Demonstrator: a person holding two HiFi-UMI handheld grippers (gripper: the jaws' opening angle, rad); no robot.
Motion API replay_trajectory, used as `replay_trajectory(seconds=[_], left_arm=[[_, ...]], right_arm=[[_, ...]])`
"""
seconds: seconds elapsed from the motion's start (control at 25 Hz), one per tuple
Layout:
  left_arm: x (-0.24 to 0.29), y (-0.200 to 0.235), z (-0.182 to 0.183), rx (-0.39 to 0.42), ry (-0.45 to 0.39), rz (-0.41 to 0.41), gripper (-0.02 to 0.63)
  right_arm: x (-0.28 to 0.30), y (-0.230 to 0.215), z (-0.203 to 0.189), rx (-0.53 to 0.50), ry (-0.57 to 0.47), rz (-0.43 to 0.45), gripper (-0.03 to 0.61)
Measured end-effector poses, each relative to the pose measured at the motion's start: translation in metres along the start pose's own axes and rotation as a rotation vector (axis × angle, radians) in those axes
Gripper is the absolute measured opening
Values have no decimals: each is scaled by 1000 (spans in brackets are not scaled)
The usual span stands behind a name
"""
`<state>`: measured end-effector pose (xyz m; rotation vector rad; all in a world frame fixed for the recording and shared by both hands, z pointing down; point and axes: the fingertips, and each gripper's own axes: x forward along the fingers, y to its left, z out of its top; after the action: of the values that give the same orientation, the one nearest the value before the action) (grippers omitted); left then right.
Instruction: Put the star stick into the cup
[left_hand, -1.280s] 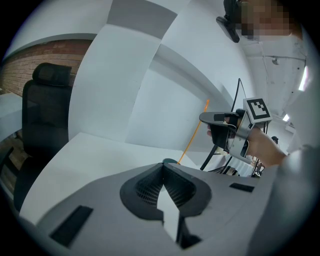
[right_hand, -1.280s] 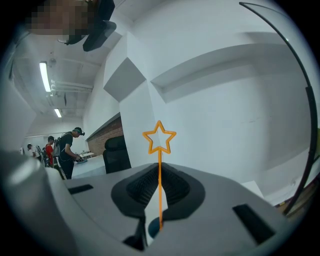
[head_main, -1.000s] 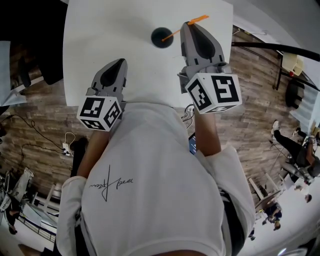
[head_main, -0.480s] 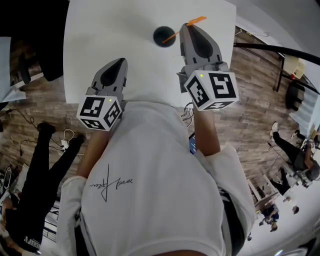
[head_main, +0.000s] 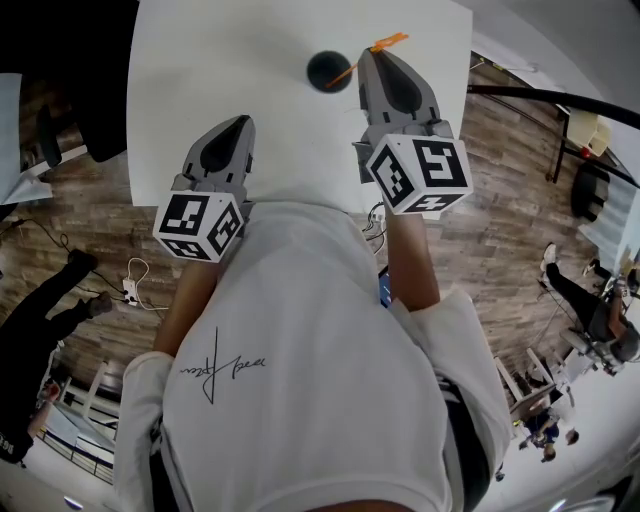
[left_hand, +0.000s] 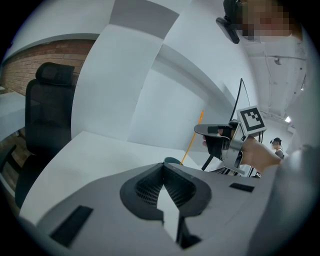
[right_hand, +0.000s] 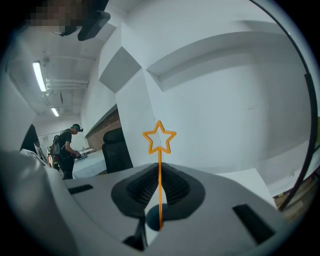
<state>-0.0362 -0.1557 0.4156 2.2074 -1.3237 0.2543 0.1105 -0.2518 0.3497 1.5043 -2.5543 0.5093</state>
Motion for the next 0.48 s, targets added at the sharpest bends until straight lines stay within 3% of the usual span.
replay_trajectory(seconds=[0.48], left_arm=[[-12,9,5,-4,-39,6,8]], right_arm=[[12,1,-28,4,38,-40,16]])
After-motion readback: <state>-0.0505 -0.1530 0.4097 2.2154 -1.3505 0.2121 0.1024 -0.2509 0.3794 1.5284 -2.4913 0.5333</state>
